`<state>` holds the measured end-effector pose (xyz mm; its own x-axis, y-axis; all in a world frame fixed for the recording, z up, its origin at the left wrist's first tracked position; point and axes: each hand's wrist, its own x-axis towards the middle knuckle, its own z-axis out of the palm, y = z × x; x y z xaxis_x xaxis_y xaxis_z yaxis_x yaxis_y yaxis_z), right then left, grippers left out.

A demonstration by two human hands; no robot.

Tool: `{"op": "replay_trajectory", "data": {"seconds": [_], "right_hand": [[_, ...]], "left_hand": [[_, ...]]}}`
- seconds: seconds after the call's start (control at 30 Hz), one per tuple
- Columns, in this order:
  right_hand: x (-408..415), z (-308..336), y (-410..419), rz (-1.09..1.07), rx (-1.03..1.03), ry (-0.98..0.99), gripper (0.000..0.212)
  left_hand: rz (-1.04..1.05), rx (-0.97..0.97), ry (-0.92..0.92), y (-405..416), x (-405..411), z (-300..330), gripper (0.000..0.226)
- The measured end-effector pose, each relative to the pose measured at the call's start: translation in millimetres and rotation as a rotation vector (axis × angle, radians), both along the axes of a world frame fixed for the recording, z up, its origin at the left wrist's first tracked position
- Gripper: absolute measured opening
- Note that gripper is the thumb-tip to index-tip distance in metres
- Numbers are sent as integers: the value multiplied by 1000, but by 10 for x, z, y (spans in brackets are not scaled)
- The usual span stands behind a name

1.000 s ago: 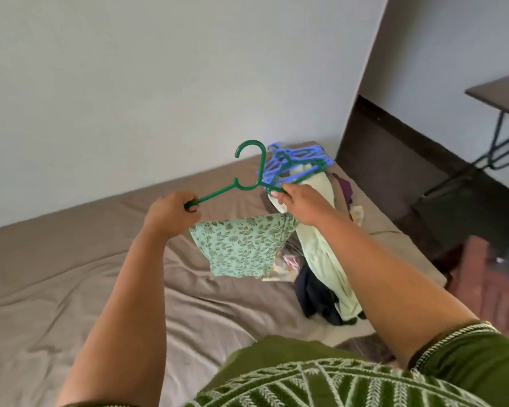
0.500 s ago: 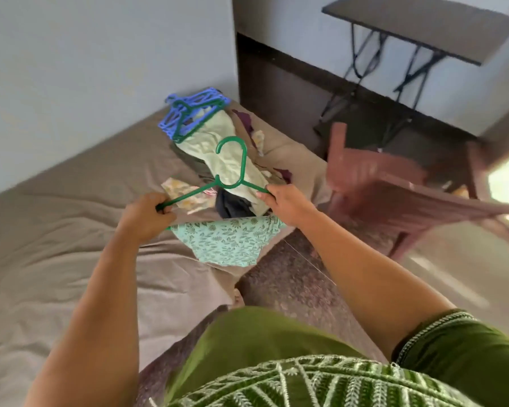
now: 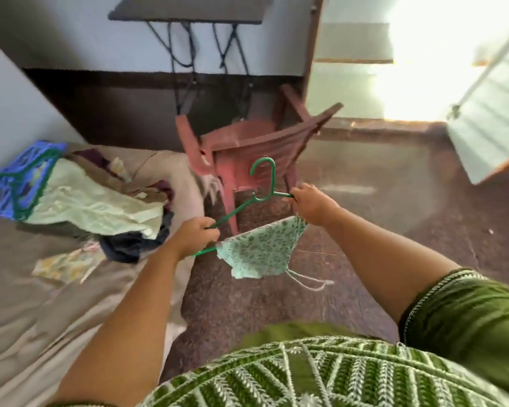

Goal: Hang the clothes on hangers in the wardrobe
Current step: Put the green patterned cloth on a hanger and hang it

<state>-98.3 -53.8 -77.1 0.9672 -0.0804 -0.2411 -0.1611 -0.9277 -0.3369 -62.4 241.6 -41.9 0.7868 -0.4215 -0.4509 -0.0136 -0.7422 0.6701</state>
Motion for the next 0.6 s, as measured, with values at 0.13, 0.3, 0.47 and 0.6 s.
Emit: {"op": "replay_trajectory", "data": {"seconds": [0.13,0.3,0.47,0.6], "right_hand": [[-111,2,-688,-157,-87,-33,36],[-54,115,-1691,-338,-135,-212,26],[257,378,-2795,-451,-10,-300,28],[591,600,-3576,-526,130,-292,35]], "left_hand": [[-59,-200,208,-813,76,-56,39],[-124,-342,295,-2004,154,-57,43],[-101,-395,281,-3241,360,63,44],[-16,-444,275,-4148,615,246,44]]}}
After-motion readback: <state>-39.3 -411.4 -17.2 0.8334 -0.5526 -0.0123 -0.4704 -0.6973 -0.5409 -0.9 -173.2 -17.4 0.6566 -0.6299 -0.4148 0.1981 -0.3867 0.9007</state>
